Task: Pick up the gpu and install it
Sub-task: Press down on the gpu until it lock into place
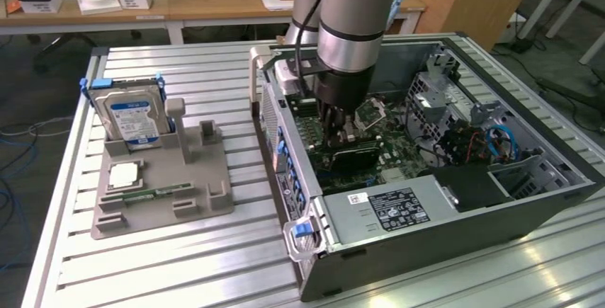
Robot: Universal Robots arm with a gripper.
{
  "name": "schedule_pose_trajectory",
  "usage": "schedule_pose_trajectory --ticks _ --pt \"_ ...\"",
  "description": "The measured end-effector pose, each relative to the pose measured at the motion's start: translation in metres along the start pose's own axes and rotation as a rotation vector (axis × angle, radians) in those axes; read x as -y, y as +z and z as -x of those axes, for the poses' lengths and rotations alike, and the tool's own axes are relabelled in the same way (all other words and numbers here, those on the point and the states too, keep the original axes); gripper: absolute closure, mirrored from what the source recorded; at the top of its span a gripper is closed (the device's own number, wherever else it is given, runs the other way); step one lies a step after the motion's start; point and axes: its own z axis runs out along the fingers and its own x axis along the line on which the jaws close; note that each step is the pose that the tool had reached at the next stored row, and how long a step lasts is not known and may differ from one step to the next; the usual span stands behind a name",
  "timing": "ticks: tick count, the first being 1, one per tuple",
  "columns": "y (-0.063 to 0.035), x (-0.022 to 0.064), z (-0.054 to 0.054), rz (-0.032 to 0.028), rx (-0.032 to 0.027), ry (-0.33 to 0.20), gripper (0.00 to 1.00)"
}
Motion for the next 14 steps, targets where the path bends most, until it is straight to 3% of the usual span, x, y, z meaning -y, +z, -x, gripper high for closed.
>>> schedule_pose_trajectory --ticks 2,6,8,10,12,14 --pt "-0.0002 -0.0086 0.000 -0.0002 0.0013 0.000 0.90" --pt "0.0005 -0.0161 0.000 -0.0002 0.0019 0.000 0.90" --pt "0.0003 -0.0160 0.000 0.0049 0.0071 0.000 0.90" --pt "0.0001 -0.0144 0.000 0.0328 0.0134 0.001 0.90" --pt "-0.0006 -0.0125 0.000 0.0590 0.0157 0.001 0.90" --pt "-0.0008 -0.0100 0.000 0.0807 0.0165 0.002 0.90"
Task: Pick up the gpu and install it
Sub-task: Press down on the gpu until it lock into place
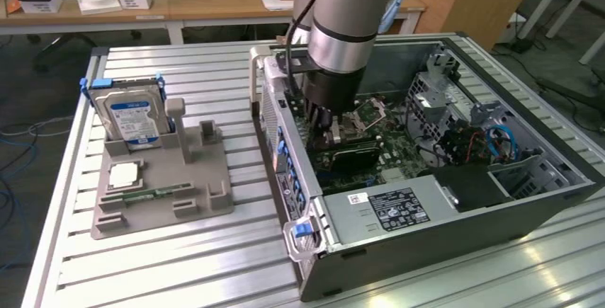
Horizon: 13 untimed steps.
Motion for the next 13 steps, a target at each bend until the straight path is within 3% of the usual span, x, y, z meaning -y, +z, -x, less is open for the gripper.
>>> schedule_pose_trajectory --ticks 13 --pt "0.0005 0.0137 0.001 0.1579 -0.0009 0.004 0.90"
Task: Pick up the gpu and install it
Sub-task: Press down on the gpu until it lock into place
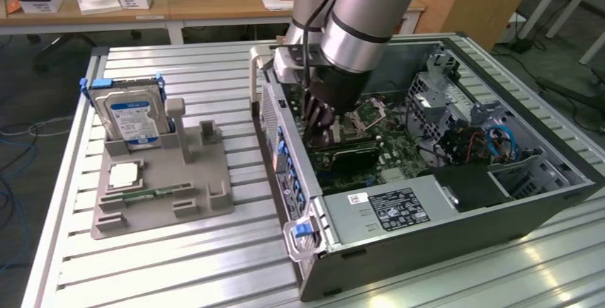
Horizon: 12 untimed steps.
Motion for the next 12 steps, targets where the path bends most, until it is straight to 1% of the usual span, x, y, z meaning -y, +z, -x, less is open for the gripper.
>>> schedule_pose_trajectory --ticks 1,2,3,4,10,11,12 --pt "0.0000 0.0014 0.0000 0.0115 -0.0002 0.000 0.90" --pt "-0.0001 0.0028 0.0000 0.0213 -0.0003 0.000 0.90" --pt "0.0000 0.0035 0.0001 0.0276 -0.0002 0.001 0.90" --pt "0.0001 0.0038 0.0001 0.0307 -0.0003 0.001 0.90" --pt "0.0001 0.0038 0.0001 0.0312 -0.0002 0.001 0.90" --pt "0.0002 0.0039 0.0001 0.0335 -0.0001 0.001 0.90" --pt "0.0003 0.0041 0.0001 0.0407 0.0007 0.000 0.90"
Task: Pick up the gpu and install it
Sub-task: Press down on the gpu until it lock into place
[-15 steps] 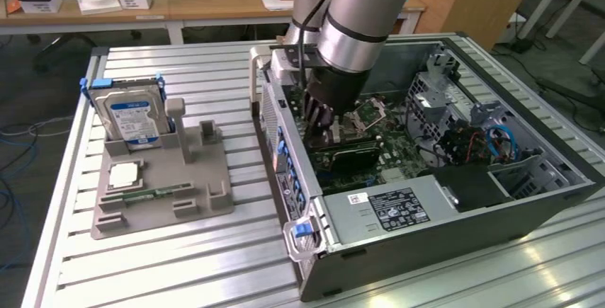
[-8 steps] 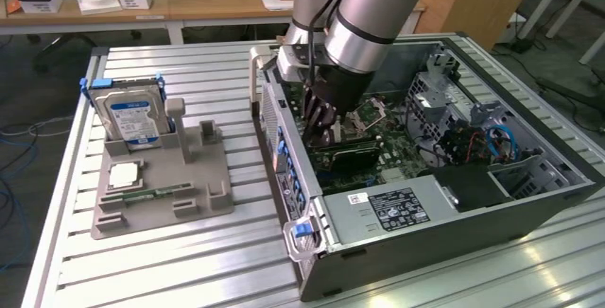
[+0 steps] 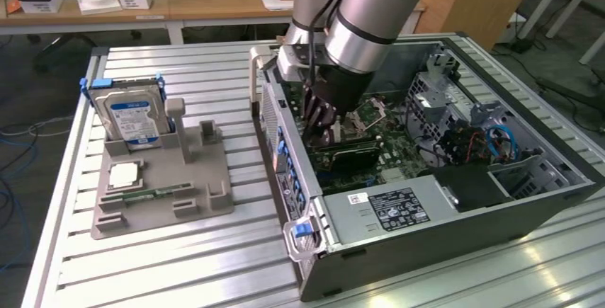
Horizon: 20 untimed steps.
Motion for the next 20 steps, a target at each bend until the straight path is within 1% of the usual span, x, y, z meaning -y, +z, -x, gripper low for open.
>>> schedule_pose_trajectory --ticks 2,3,14,15,16,17,20 --pt "-0.0002 0.0005 0.0000 0.0173 0.0012 0.000 0.90" --pt "-0.0003 0.0004 0.0000 0.0190 0.0012 0.000 0.90" --pt "-0.0003 0.0002 0.0000 0.0194 0.0011 0.000 0.90" --pt "-0.0001 0.0003 0.0000 0.0195 0.0009 0.001 0.90" --pt "0.0001 0.0007 0.0000 0.0195 -0.0005 0.001 0.90" --pt "0.0004 0.0020 0.0000 0.0199 -0.0023 0.002 0.90" --pt "0.0011 0.0090 0.0001 0.0191 -0.0028 0.001 0.90"
